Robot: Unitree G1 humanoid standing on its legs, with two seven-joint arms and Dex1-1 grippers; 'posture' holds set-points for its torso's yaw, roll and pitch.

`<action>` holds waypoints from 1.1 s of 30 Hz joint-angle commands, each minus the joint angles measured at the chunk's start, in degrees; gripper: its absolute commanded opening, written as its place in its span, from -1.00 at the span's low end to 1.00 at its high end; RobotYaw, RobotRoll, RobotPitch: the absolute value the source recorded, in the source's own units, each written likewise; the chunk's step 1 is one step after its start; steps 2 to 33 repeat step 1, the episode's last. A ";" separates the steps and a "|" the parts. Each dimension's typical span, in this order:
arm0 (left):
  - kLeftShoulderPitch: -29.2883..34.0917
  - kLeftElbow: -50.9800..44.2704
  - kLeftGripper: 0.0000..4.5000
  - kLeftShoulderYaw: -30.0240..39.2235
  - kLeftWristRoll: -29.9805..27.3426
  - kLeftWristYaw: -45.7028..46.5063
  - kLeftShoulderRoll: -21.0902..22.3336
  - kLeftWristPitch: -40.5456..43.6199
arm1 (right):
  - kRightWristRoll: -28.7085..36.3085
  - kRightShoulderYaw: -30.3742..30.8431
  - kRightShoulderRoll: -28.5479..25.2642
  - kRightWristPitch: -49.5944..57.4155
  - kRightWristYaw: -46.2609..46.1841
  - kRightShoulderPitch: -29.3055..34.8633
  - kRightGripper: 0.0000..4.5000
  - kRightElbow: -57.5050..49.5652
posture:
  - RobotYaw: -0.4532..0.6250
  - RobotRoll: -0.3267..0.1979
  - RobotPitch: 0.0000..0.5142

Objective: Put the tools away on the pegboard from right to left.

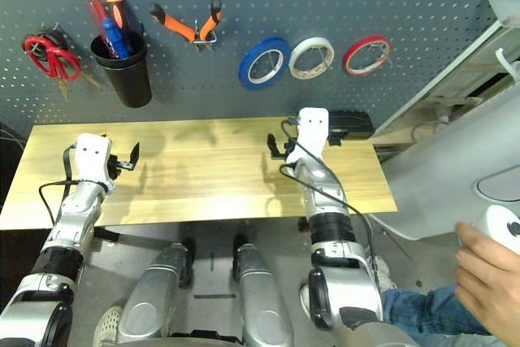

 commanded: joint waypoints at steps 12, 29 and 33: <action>0.37 2.25 0.99 -0.74 0.47 0.15 -0.48 2.03 | -0.49 -0.64 -1.15 -2.27 0.88 -0.66 1.00 4.09 | -0.06 0.25 0.15; 0.37 2.25 0.99 -0.74 0.47 0.15 -0.48 2.03 | -0.49 -0.64 -1.15 -2.27 0.88 -0.66 1.00 4.09 | -0.06 0.25 0.15; 0.37 2.25 0.99 -0.74 0.47 0.15 -0.48 2.03 | -0.49 -0.64 -1.15 -2.27 0.88 -0.66 1.00 4.09 | -0.06 0.25 0.15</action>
